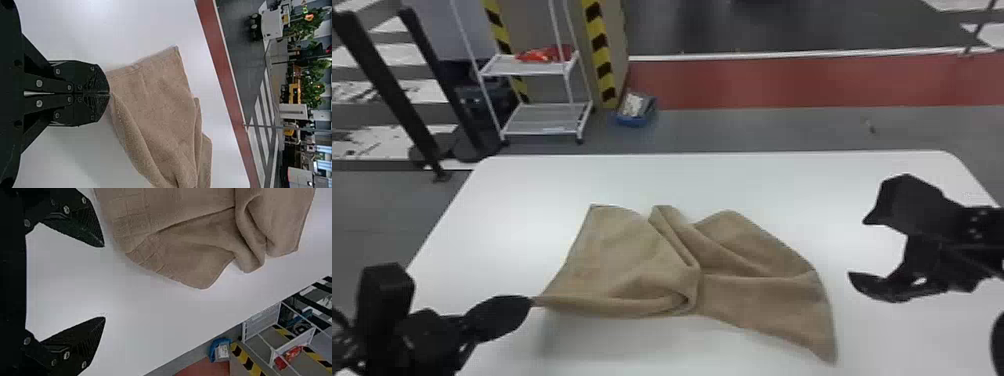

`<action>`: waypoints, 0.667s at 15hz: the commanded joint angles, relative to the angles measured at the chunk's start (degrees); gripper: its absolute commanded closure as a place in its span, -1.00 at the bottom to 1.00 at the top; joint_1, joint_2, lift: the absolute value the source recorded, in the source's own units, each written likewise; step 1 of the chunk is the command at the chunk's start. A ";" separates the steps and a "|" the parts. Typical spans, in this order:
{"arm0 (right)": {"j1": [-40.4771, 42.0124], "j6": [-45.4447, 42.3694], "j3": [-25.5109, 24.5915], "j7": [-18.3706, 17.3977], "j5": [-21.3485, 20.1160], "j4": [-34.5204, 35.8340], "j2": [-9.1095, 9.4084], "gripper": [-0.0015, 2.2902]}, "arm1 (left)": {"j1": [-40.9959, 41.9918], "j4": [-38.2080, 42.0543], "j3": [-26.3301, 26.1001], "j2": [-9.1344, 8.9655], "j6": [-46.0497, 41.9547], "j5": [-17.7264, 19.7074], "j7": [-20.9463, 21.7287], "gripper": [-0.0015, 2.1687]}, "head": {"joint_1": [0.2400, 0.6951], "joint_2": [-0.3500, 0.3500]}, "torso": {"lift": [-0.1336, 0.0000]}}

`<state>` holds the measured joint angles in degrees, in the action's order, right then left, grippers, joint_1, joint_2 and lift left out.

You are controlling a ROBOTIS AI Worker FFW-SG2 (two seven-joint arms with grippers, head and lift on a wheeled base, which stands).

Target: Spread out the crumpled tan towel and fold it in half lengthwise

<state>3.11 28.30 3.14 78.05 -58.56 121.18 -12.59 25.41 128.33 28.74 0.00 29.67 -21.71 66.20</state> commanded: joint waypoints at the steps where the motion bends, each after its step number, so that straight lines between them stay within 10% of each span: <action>1: 1.81 3.65 6.62 0.28 -4.99 0.11 0.20 -0.81 | 0.17 -0.01 0.09 -0.15 0.00 0.00 0.07 0.33 | 1.00 0.39 | -0.85; 10: 10.16 8.40 13.03 0.28 -10.88 8.64 -4.02 -0.75 | 0.08 -0.54 0.00 -0.15 -0.18 0.00 -0.02 0.33 | 1.00 0.68 | -0.85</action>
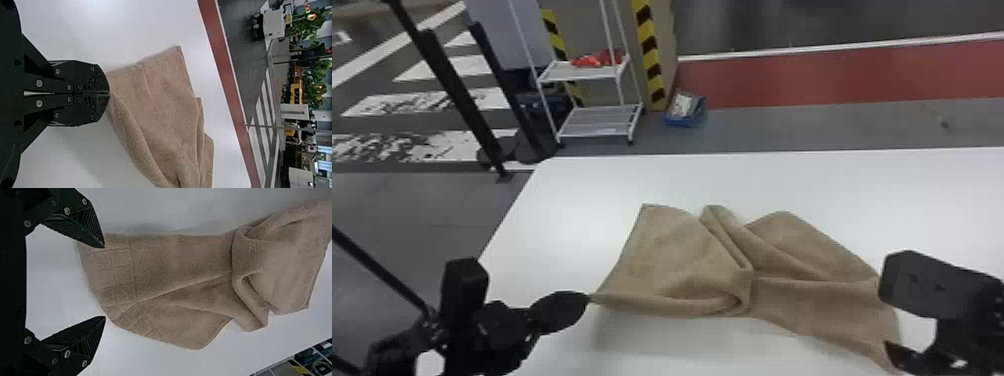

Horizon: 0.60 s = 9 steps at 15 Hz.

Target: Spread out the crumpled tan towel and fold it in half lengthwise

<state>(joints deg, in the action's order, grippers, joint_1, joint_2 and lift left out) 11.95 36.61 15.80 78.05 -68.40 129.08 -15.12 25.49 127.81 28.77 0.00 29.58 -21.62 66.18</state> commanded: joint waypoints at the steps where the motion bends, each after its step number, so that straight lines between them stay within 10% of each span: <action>1: 1.93 -0.09 0.37 0.28 -1.47 0.73 -2.55 -0.75 | 0.00 -0.11 -0.03 -0.15 0.09 -0.09 -0.08 0.33 | 1.00 0.68 | -0.85; 9: 2.99 -2.02 4.32 0.28 -6.83 -3.14 -3.95 -0.66 | -0.18 -0.90 -0.73 -0.15 0.09 -0.35 -0.35 0.33 | 1.00 0.58 | -0.85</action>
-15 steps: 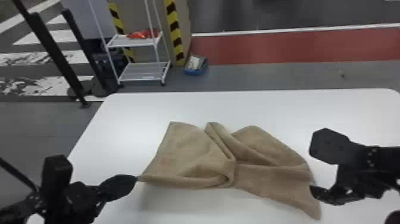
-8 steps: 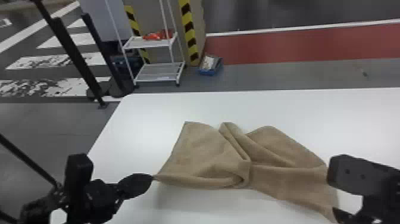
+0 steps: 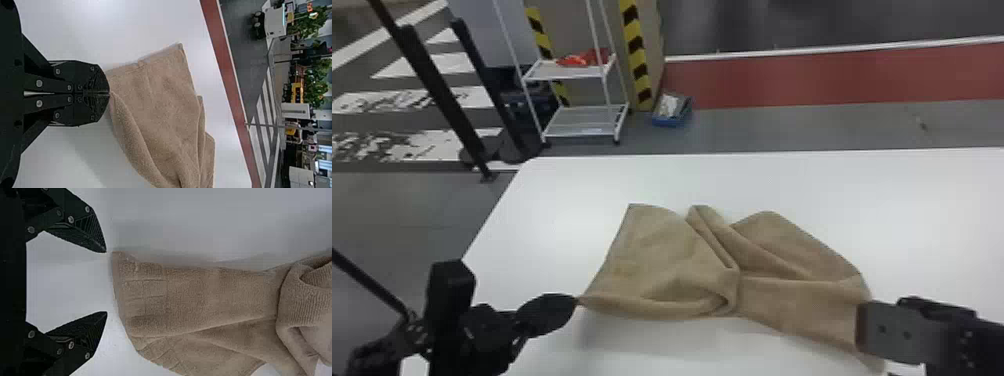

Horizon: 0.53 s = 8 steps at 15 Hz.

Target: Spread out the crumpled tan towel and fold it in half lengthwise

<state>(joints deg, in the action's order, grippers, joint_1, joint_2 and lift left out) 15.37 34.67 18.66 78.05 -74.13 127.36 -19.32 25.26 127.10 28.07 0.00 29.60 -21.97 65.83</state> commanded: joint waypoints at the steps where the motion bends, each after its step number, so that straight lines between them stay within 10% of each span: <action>1: -0.78 0.09 2.35 0.28 -1.63 -2.12 0.34 -0.64 | 0.05 -0.27 0.06 -0.15 -0.11 0.00 0.00 0.33 | 1.00 0.60 | -0.85; 8: -1.39 0.09 3.05 0.28 -2.77 -3.70 0.69 -0.56 | -0.21 -1.33 0.06 -0.15 -0.29 0.09 -0.17 0.33 | 1.00 0.66 | -0.85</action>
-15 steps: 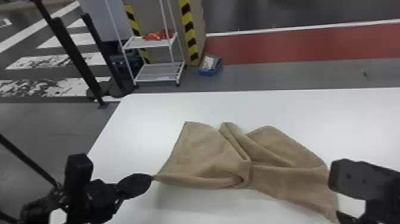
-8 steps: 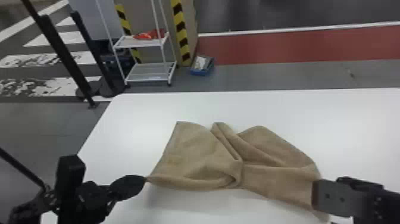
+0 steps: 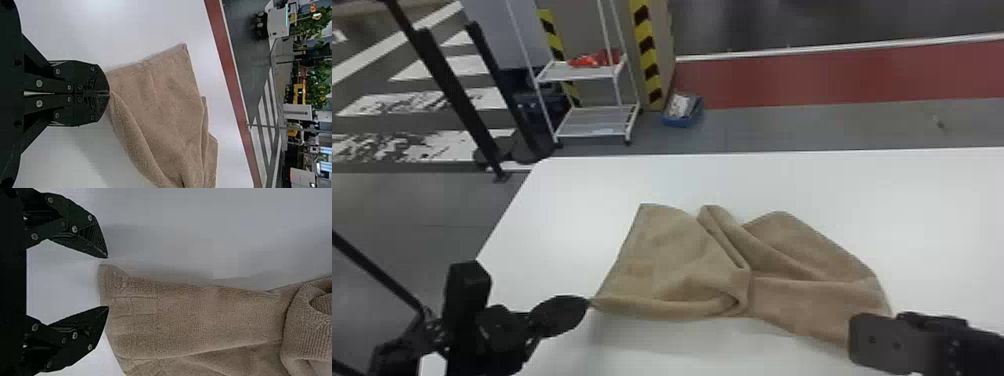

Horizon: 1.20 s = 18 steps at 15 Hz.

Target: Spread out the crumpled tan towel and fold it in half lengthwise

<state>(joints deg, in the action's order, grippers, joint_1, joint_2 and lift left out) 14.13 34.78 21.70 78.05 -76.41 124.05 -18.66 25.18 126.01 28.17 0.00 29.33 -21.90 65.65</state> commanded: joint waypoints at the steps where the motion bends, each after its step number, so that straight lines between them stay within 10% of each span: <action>1: -0.33 -0.01 -0.08 0.28 -0.41 -0.39 0.03 -0.56 | -0.22 -0.42 -0.04 -0.15 -0.01 0.02 0.00 0.33 | 1.00 0.66 | -0.85; 13: -2.96 -0.36 -0.17 0.28 -0.15 -4.34 0.90 -0.31 | -0.57 -0.77 -0.04 -0.15 -0.01 -0.07 0.00 0.33 | 1.00 0.62 | -0.85; 15: -3.32 -0.36 -0.25 0.28 0.73 -4.34 0.90 0.19 | -0.57 -0.86 0.05 -0.15 -0.01 -0.07 0.00 0.33 | 1.00 0.61 | -0.85; 18: -3.84 0.34 -2.19 0.28 3.63 -2.50 1.08 0.19 | -0.83 -0.86 0.05 -0.15 -0.01 -0.07 0.00 0.33 | 1.00 0.62 | -0.85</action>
<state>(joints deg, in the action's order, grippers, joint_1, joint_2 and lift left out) 10.60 34.71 20.65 78.06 -74.48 120.39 -17.69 24.54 125.15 28.20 0.00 29.32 -21.97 65.65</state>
